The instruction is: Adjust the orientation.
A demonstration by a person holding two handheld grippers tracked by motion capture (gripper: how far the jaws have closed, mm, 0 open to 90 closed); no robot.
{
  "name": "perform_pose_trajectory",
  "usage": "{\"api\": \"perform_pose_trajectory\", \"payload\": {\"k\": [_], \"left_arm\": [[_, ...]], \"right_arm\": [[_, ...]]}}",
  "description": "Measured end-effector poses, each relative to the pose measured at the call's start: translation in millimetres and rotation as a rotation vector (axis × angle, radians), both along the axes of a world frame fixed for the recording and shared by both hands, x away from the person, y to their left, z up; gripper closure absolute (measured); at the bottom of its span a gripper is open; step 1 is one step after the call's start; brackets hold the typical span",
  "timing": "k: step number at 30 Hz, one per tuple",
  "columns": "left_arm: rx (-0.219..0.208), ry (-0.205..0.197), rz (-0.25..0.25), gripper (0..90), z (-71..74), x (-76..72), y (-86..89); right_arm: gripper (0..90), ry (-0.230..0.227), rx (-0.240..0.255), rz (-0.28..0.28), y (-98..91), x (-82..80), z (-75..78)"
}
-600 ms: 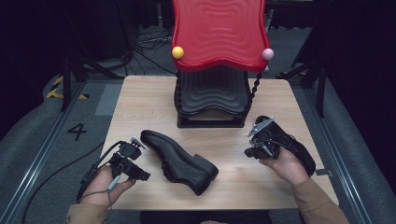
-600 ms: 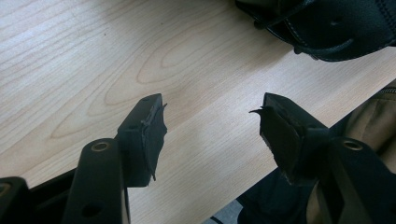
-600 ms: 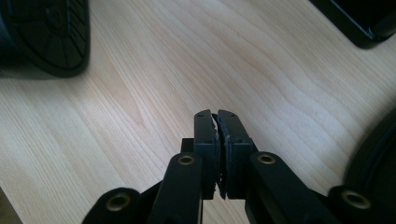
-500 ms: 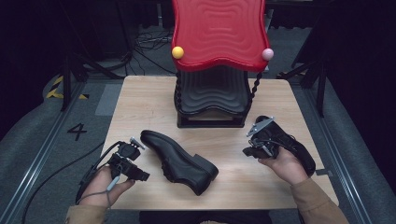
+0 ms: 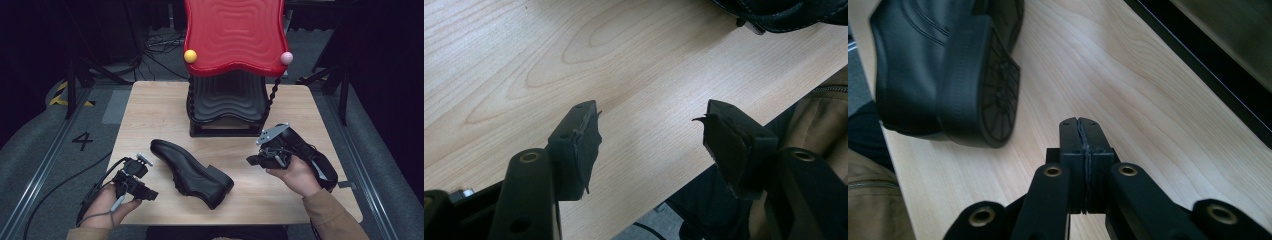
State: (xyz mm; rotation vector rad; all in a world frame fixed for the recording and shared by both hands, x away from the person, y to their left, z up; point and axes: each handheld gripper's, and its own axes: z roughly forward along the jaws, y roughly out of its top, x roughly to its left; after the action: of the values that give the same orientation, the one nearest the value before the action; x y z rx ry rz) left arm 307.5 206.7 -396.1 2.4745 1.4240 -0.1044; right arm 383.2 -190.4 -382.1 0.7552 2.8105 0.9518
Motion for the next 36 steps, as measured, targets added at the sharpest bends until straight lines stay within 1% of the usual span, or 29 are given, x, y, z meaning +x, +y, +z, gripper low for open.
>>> {"api": "perform_pose_trajectory", "payload": {"k": [3,5,7,8,9,12,16,17,18,20,25,27,33,35,36], "left_arm": [[-0.003,-0.001,0.001,39.5,0.5,-0.5,-0.1],[-0.005,-0.008,0.003,39.5,0.1,-1.3,-0.3],[-0.014,-0.012,-0.009,39.8,0.2,-2.6,-0.6],[-0.014,-0.012,-0.009,40.6,0.2,-2.6,-0.6],[-0.017,-0.020,-0.017,41.0,0.9,-4.0,-1.5],[-0.017,-0.026,-0.022,42.0,2.4,-4.8,-2.5],[-0.022,-0.027,-0.027,41.7,2.6,-4.4,-2.8],[-0.020,-0.027,-0.031,41.7,2.3,-4.2,-2.8],[-0.021,-0.025,-0.030,41.6,1.7,-4.0,-3.0],[-0.017,-0.026,-0.030,41.4,1.3,-3.2,-2.9],[-0.019,-0.022,-0.032,40.9,1.1,-3.3,-3.5],[-0.016,-0.027,-0.033,40.3,1.2,-2.9,-3.4],[-0.018,-0.017,-0.028,40.1,0.0,-2.5,-3.7],[-0.018,-0.017,-0.029,40.0,-0.1,-2.5,-3.7],[-0.018,-0.022,-0.027,39.9,0.2,-3.1,-3.8]], "right_arm": [[89.7,0.003,0.029,0.023,6.3,-2.6,1.0],[89.7,-0.003,0.041,0.042,10.6,-4.9,1.2],[89.6,-0.020,0.063,0.083,16.9,-9.1,0.9],[89.6,-0.020,0.063,0.083,16.9,-9.1,0.9],[89.6,-0.011,0.074,0.105,24.2,-12.9,-0.6],[89.6,-0.008,0.079,0.136,33.7,-17.6,-2.8],[89.6,-0.024,0.057,0.192,47.0,-26.2,-6.2],[89.6,-0.024,0.057,0.192,47.0,-26.2,-6.2],[89.6,-0.016,0.060,0.209,50.9,-28.8,-9.1],[89.6,-0.016,0.050,0.225,55.2,-31.0,-11.9],[89.6,-0.016,0.044,0.240,60.7,-34.8,-14.2],[89.6,-0.018,0.035,0.245,63.2,-36.0,-16.6],[89.8,-0.014,0.043,0.242,62.0,-35.1,-17.5],[89.8,-0.021,0.044,0.247,61.3,-34.9,-17.8],[89.8,-0.033,0.040,0.250,60.9,-35.2,-17.8]]}}
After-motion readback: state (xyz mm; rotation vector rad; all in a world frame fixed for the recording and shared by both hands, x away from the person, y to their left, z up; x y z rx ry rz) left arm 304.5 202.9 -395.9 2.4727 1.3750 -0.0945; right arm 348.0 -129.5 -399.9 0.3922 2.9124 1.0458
